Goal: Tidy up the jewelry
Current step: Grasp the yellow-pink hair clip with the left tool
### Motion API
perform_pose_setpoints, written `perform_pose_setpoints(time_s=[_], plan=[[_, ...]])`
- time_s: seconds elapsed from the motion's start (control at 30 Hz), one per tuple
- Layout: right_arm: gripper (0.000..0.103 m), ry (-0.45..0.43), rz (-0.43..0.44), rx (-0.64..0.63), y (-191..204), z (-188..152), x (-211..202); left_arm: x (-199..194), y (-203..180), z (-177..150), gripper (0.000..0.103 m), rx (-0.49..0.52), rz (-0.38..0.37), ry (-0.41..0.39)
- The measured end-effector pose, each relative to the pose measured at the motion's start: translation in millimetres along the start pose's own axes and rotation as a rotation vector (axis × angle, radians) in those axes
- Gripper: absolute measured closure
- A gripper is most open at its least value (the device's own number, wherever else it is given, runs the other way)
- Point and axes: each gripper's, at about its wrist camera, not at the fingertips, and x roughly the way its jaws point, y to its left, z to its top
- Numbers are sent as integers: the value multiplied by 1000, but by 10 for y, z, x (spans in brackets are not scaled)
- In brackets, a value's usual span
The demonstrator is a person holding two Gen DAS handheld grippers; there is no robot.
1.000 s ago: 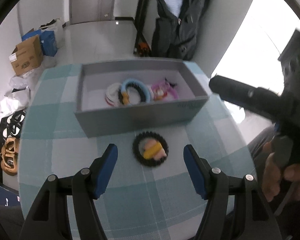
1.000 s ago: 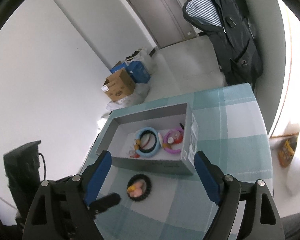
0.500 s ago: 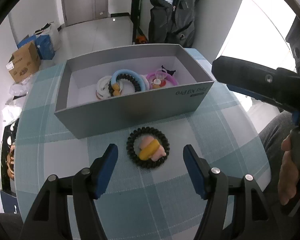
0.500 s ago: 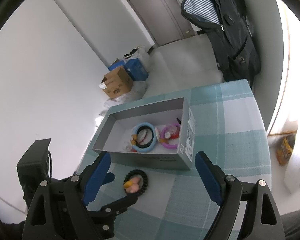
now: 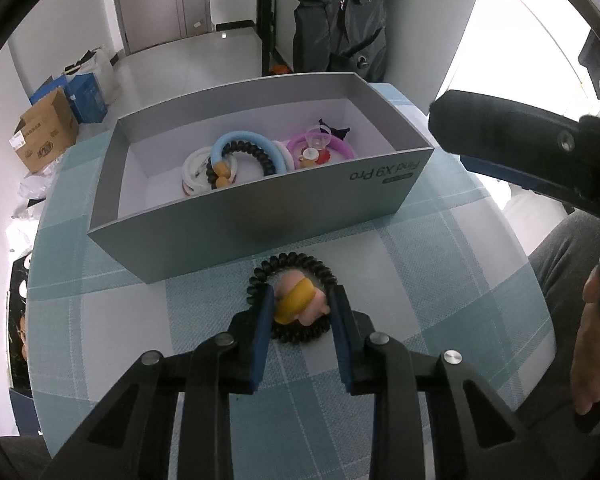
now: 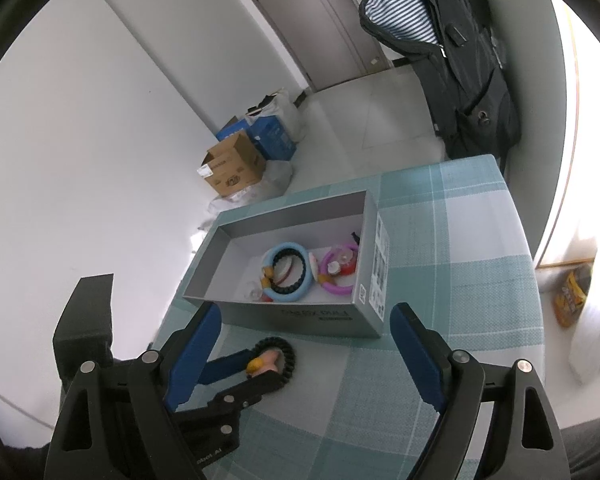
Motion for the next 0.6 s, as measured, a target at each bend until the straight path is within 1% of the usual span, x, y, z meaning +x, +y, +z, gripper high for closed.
perform_pose_setpoints(time_s=[0.2, 0.3, 0.37, 0.43, 0.6], plan=[[16, 7, -4, 5, 0, -23, 16, -15, 80, 16, 80, -35, -39, -7], [16, 13, -7, 9, -9, -26, 30, -79, 101, 28, 81, -53, -62, -28], [16, 18, -7, 16, -19, -37, 40, -155, 119, 33, 81, -69, -94, -52], [16, 24, -6, 24, -38, -43, 51, -190, 135, 37, 81, -81, -105, -65], [16, 39, -11, 23, -32, -68, 86, -232, 194, 50, 81, -118, -139, -79]])
